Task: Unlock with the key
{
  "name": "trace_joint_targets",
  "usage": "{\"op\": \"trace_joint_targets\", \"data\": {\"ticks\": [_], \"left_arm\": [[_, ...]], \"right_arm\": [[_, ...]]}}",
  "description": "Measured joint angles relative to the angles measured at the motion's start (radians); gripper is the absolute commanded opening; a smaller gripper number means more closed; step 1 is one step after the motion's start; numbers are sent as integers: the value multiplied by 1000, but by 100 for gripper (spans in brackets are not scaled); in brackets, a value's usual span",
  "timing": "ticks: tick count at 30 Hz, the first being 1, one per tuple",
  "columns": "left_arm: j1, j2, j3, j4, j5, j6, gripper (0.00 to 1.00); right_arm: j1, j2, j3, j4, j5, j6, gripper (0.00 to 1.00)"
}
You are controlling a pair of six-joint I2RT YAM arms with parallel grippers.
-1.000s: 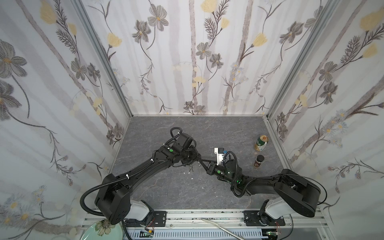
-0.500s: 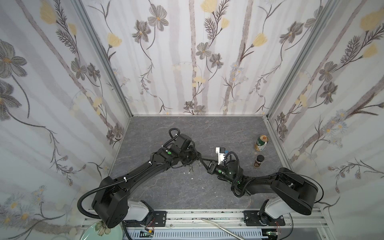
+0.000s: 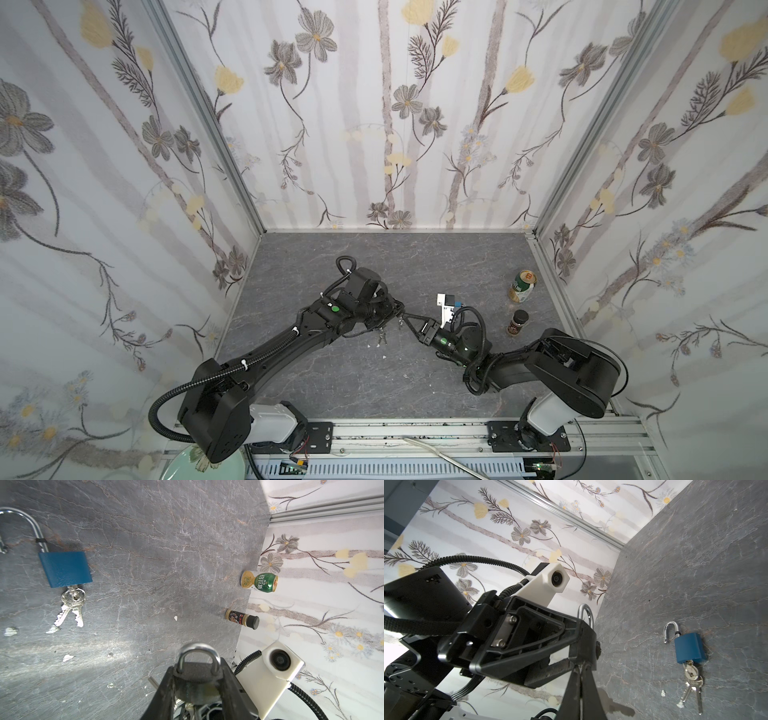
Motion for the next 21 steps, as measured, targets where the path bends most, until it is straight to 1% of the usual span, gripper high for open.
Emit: {"op": "trace_joint_targets", "data": {"ticks": [8,13,21], "left_arm": [[2,-17,-12,40,2,6,0],[5,-20,-14,56,-4,19,0],[6,-20,-18,-4,-36,30,0]], "right_arm": [[-14,34,2,76,-18,68,0],[-29,86,14,138,-44,128,0],[-31,149,31,141,-98,199,0]]}}
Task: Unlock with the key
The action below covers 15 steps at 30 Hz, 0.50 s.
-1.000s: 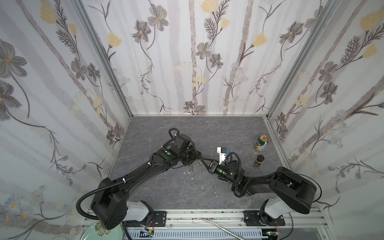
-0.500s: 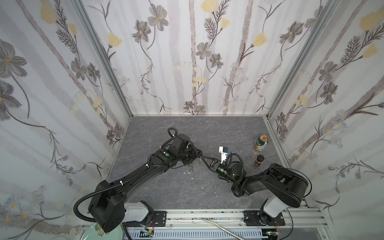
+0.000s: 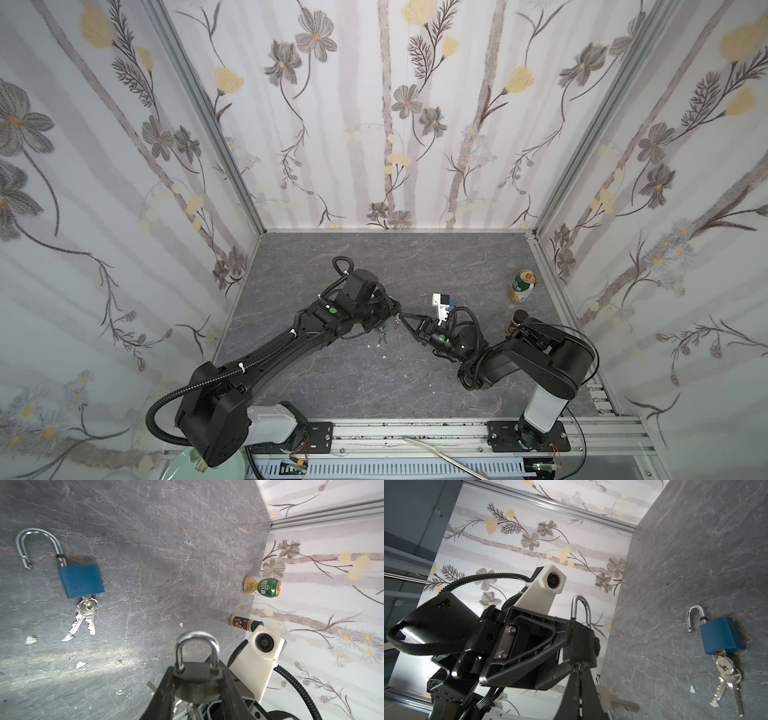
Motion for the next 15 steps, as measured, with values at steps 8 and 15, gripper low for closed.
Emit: {"op": "trace_joint_targets", "data": {"ticks": [8,15], "left_arm": [[2,2,4,6,48,-6,1],[11,25,18,9,48,-21,2]], "right_arm": [[-22,-61,-49,-3,-29,-43,19],[-13,-121,-92,-106,-29,-138,27]]}}
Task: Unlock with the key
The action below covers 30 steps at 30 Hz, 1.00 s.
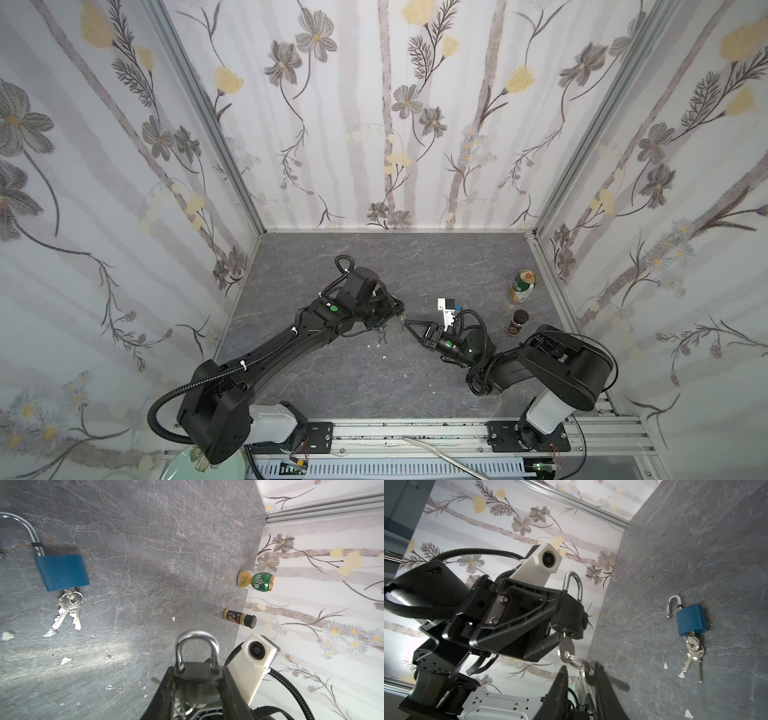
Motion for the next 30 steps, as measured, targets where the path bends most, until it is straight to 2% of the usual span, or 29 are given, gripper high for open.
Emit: {"op": "trace_joint_targets", "data": {"ticks": [9,18,23,30], "left_arm": [[0,32,13,-33,3,-3,3],[-6,52,18,-50,12,-3,4],[-16,55,23,-52,20,-3,4],[-23,56,28,-53,32,-3,5]], "right_arm": [[60,-84,-60,-111,83,-101,33],[103,-293,-10,-386,209,-254,41],[103,-306,52,-503,248,-312,44],[103,-269,121,-566,270,-356,44]]}}
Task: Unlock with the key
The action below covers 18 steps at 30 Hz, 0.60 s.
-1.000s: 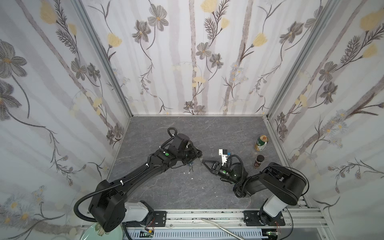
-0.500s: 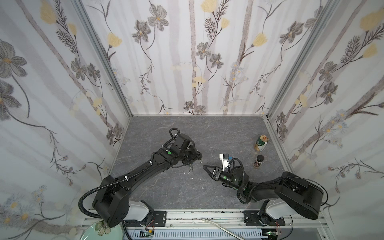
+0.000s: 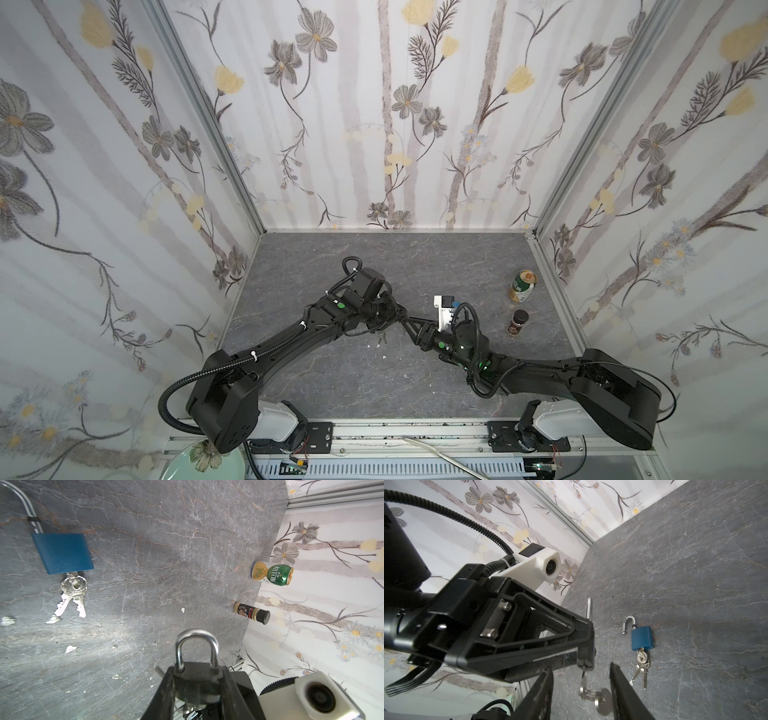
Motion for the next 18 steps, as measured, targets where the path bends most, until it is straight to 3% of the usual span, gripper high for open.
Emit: {"op": "trace_joint_targets", "data": {"ticks": [6,14,16,18], "left_arm": [[-7,0,7,0,14,-2,5],[-16,0,13,6,20,-3,8],[-16,0,13,3,16,-3,11],[-16,0,13,-1,15,-3,25]], "right_arm": [[-2,33,37,-10,0,-14,36],[-8,41,51,-20,3,-35,6],[-9,41,51,-24,1,-48,3],[-10,41,48,-26,-1,-56,1]]}}
